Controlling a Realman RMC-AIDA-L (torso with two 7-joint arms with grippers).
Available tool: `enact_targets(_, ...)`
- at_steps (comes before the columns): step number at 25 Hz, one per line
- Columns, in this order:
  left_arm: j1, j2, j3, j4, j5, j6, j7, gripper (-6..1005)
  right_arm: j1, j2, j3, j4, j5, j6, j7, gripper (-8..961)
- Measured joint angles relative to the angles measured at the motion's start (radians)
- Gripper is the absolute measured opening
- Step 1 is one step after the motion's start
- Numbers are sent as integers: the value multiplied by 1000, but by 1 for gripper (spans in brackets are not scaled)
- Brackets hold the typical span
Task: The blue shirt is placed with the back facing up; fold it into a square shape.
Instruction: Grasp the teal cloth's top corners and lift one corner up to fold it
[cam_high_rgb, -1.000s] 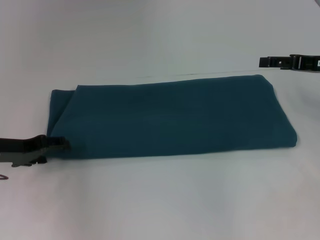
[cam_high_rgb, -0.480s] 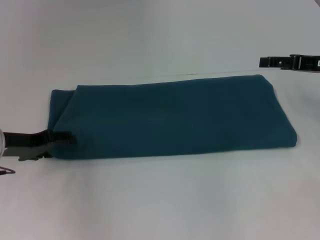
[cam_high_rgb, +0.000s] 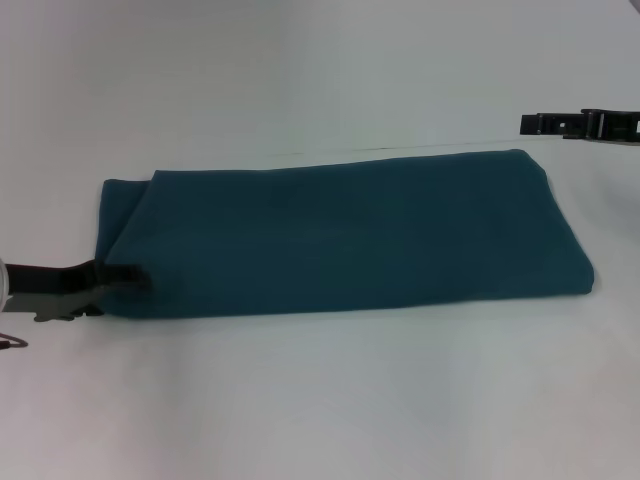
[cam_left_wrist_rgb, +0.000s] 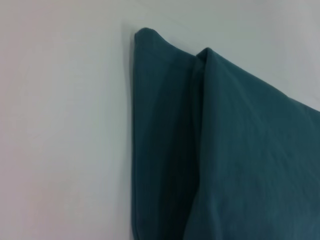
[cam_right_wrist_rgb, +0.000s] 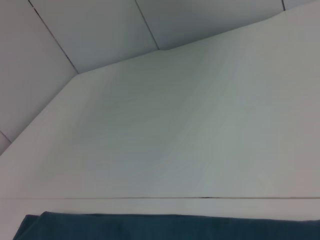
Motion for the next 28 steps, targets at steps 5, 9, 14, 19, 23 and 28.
enact_targets(5, 0, 0, 22, 0, 0, 4, -3, 878, 0, 0, 0, 0, 0, 0, 0, 912)
enact_targets(9, -6, -2, 37, 0, 1, -4, -4, 878, 0, 0, 0, 0, 0, 0, 0, 912)
enact_targets(14, -9, -3, 38, -1, 0, -27, -4, 877, 0, 1, 0, 0, 0, 0, 0, 911)
enact_targets(19, -15, -5, 38, -6, -1, -46, -1, 877, 0, 1, 0, 0, 0, 0, 0, 911)
enact_targets(23, -20, -5, 38, -14, 0, -49, 0, 878, 0, 2, 0, 0, 0, 0, 0, 911)
enact_targets(28, -22, -5, 39, -14, -1, -47, 1, 878, 0, 2, 0, 0, 0, 5, 0, 910)
